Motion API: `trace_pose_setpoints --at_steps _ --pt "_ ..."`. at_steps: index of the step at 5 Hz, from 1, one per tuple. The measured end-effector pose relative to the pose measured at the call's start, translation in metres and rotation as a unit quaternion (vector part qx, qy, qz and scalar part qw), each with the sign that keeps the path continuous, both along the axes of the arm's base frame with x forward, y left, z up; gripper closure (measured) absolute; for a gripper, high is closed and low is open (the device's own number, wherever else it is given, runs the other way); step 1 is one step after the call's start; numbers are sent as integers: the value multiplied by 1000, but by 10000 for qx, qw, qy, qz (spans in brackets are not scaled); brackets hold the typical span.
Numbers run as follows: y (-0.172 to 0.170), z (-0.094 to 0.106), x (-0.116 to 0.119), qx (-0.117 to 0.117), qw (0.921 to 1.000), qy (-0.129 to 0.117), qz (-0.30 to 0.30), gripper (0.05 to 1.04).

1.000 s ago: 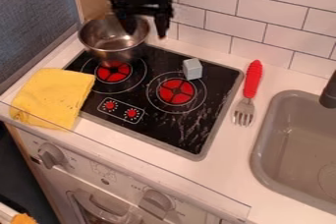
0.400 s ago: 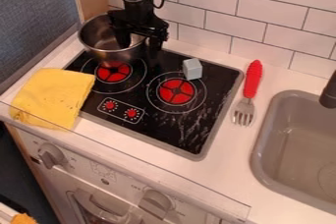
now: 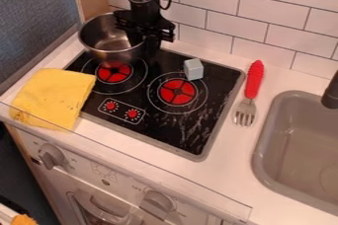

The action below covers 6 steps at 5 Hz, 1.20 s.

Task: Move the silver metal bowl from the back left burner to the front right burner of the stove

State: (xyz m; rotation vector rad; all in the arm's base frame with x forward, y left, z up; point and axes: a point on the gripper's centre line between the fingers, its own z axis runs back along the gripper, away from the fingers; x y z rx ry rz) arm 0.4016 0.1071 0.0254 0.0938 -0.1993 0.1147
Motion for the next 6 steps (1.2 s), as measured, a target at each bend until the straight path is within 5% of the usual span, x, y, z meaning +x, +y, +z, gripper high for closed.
trace_pose_setpoints --at_steps 1,2,4,6 --pt "-1 -2 -2 -30 10000 40 12 926" --pt "-2 0 -2 -58 10000 28 -9 995" --pt "-1 0 -6 -9 9998 187 -17 996" --pt "-11 26 2 53 9999 -90 -56 998"
